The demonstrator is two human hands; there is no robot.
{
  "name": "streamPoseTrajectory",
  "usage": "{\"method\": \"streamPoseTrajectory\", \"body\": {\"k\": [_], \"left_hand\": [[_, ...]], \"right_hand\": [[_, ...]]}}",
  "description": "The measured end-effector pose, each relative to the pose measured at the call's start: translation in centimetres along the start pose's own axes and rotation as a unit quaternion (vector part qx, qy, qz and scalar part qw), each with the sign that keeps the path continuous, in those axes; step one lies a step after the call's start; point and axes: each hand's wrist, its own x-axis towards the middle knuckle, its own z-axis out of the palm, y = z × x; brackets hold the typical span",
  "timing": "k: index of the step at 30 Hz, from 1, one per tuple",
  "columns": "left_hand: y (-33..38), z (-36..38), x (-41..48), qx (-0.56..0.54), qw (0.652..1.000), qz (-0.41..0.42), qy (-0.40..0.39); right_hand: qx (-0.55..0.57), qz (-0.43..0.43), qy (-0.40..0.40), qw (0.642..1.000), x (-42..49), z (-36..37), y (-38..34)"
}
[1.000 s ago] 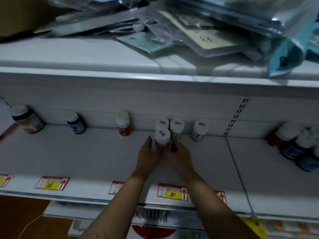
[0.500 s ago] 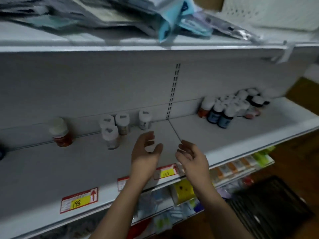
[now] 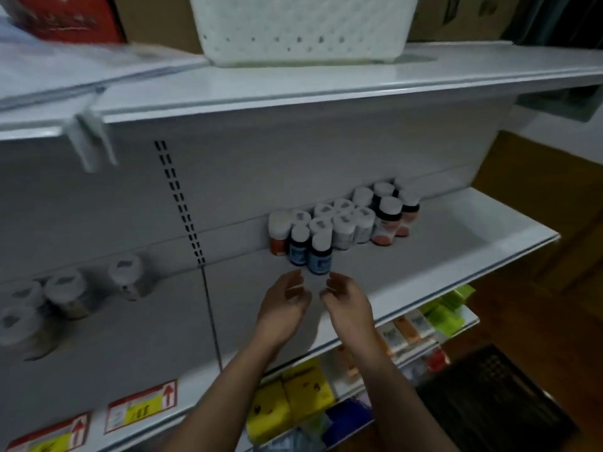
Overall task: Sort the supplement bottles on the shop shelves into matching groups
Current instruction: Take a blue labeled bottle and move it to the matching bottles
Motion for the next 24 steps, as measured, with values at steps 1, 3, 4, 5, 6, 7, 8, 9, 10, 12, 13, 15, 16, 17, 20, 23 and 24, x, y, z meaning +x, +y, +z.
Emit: {"method": "streamPoseTrajectory", "body": {"k": [1,3,4,5,6,7,8,9,10,12,13,15,16,17,20,23,24], "left_hand": [[0.0,1.3,1.0,-0.006,1.000,-0.022,0.002],[-0.1,3.4,2.6,-0.023,0.998,-0.059,0.013],[-0.1,4.2,3.3,-0.026,0.997,-0.071,0.023],[-0.3,4.8,4.2,-0.027,0.996,-0.077,0.037],[-0.4,5.2,5.0,-0.023,0.996,-0.076,0.049],[-0.6,5.6,5.8,-0.014,0.996,-0.067,0.056],[-0.5,5.7,6.4,0.002,0.997,-0.055,0.055],[-0.7,5.9,7.0,0.016,0.998,-0.044,0.052],[-0.7,5.9,7.3,0.027,0.998,-0.041,0.048],[-0.5,5.9,7.0,0.035,0.997,-0.045,0.047],[-0.5,5.9,6.6,0.030,0.997,-0.052,0.054],[-0.3,5.5,5.3,0.019,0.994,-0.070,0.077],[-0.2,5.3,4.4,0.017,0.993,-0.076,0.088],[-0.2,5.1,3.6,0.012,0.992,-0.077,0.099],[-0.3,4.3,0.8,-0.023,0.989,-0.068,0.127],[0.5,3.2,-2.1,-0.083,0.987,-0.040,0.135],[0.9,2.7,-3.2,-0.092,0.985,-0.027,0.143]], "right_hand": [[-0.023,0.007,-0.007,1.000,1.5,-0.8,0.0],[-0.034,0.017,-0.024,0.999,4.1,-1.7,0.1],[-0.020,0.025,-0.033,0.999,5.1,-2.0,0.2],[-0.003,0.037,-0.042,0.998,6.2,-2.0,0.4],[0.014,0.046,-0.051,0.998,7.2,-1.9,0.6],[0.023,0.049,-0.058,0.997,8.2,-1.7,0.7],[0.023,0.043,-0.065,0.997,9.0,-1.5,0.8],[0.017,0.030,-0.070,0.997,9.8,-1.2,0.8],[0.007,0.016,-0.076,0.997,10.2,-1.0,0.9],[-0.017,-0.009,-0.083,0.996,10.0,-1.0,1.2],[-0.020,-0.019,-0.082,0.996,9.6,-1.2,1.6],[-0.009,-0.039,-0.076,0.996,8.5,-1.8,2.5],[-0.003,-0.045,-0.077,0.996,7.9,-2.1,2.7],[0.003,-0.047,-0.079,0.996,7.2,-2.3,2.8],[0.035,-0.051,-0.105,0.993,4.6,-2.7,2.4],[0.089,-0.059,-0.145,0.984,1.6,-2.9,1.1],[0.102,-0.059,-0.156,0.981,0.4,-3.0,0.3]]}}
